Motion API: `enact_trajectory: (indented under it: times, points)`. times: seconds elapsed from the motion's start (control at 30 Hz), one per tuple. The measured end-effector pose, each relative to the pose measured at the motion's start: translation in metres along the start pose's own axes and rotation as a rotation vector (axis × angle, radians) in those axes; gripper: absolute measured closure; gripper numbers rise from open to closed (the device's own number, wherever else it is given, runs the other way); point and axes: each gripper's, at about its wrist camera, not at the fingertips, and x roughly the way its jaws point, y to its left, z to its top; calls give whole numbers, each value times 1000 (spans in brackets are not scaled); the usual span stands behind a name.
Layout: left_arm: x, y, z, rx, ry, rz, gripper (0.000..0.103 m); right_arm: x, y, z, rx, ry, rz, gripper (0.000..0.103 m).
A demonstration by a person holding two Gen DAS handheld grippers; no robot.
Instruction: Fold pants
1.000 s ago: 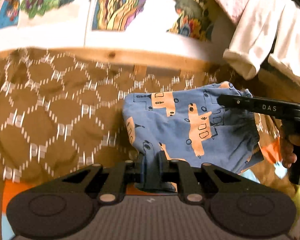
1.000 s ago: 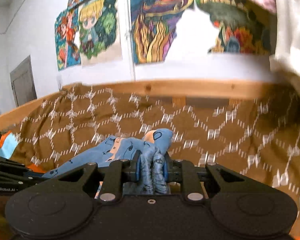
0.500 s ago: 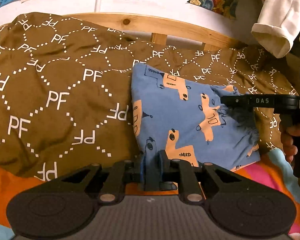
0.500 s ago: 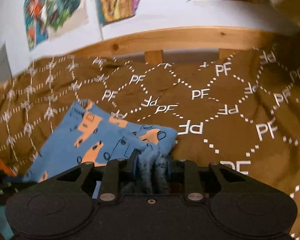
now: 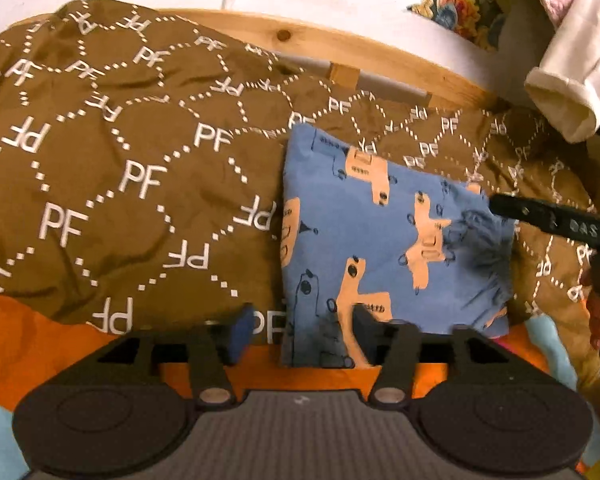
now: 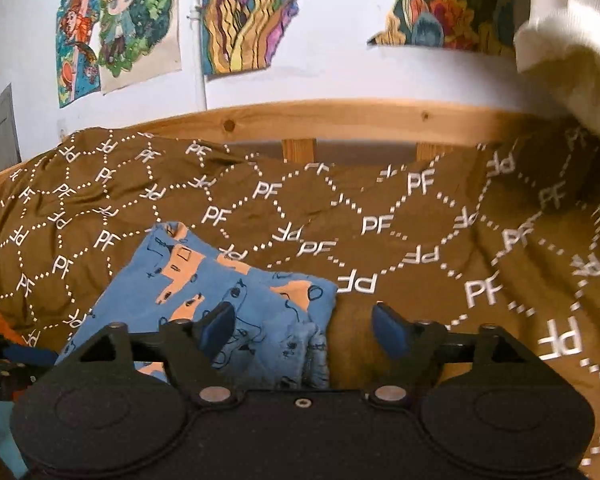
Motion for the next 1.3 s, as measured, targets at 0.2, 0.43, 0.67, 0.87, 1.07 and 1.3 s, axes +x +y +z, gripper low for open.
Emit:
enact_trajectory:
  times: [0.2,0.43,0.67,0.87,1.07,1.3]
  points:
    - [-24,-5,6,-2,-57,12,12,-36,10,3,-1,-64,-12,5]
    - [-47,-16,10,9,-120,2,0,-76,27,-8,45,-123,-61,1]
    - [-64,-32,1,84,-163,25,0,-105,44,-26,46,-164,-93,1]
    - [-71,-32,-13,85,-158,45,0,-126,54,-41,72,-168,-127,1]
    - [-75,-25,-35,97,-143,74,0,-143,63,-61,76,-163,-161,1]
    - [-76,-23,-59,143,-124,86,0,-148,75,-88,47,-135,-176,1]
